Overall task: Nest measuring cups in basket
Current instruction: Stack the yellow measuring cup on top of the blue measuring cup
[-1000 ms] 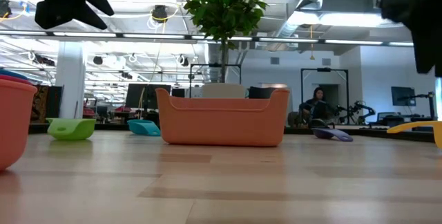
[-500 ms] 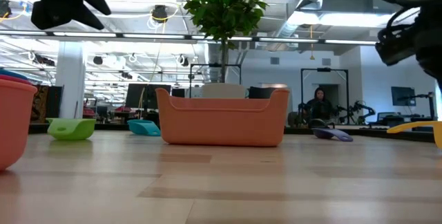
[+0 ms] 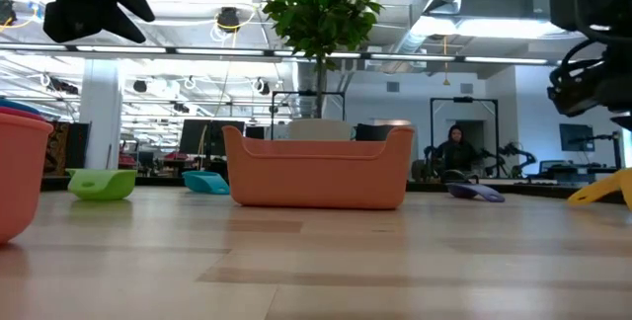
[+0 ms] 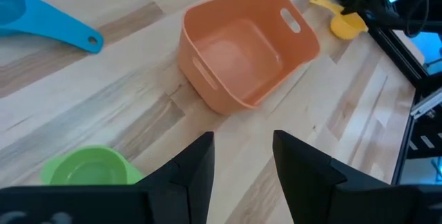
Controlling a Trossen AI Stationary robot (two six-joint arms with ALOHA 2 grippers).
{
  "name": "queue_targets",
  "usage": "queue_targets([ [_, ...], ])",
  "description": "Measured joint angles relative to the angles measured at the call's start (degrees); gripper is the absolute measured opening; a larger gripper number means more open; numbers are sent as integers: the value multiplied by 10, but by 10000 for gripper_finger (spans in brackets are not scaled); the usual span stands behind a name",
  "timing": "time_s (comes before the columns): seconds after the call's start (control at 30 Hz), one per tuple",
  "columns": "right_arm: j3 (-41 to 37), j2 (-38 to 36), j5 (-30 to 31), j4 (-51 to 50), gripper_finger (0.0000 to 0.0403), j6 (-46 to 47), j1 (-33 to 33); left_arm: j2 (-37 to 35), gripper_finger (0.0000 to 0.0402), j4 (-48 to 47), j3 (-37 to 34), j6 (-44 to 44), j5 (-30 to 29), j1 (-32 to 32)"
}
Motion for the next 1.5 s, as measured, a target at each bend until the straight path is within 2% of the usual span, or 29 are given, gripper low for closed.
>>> queue_targets([
  [0.13,0,0,-15,58,21,101,6,0,137,0,0,3,9,0],
  [0.23,0,0,-17,129,10,189,18,0,137,0,0,11,14,0],
  [0.33,0,0,-4,204,32,264,32,0,137,0,0,20,15,0],
  [0.47,0,0,48,287,80,321,56,0,137,0,0,38,20,0],
  [0.7,6,0,85,302,149,325,85,0,137,-2,0,67,20,0],
  [0.87,42,2,116,303,167,185,73,0,137,-12,0,78,29,0],
  [1.03,108,50,135,302,150,-55,30,0,137,-27,0,88,29,0],
  [1.3,237,203,49,240,122,-454,-7,0,137,-32,0,97,28,0],
  [1.5,328,303,30,141,127,-621,-6,0,137,-40,0,77,31,0],
])
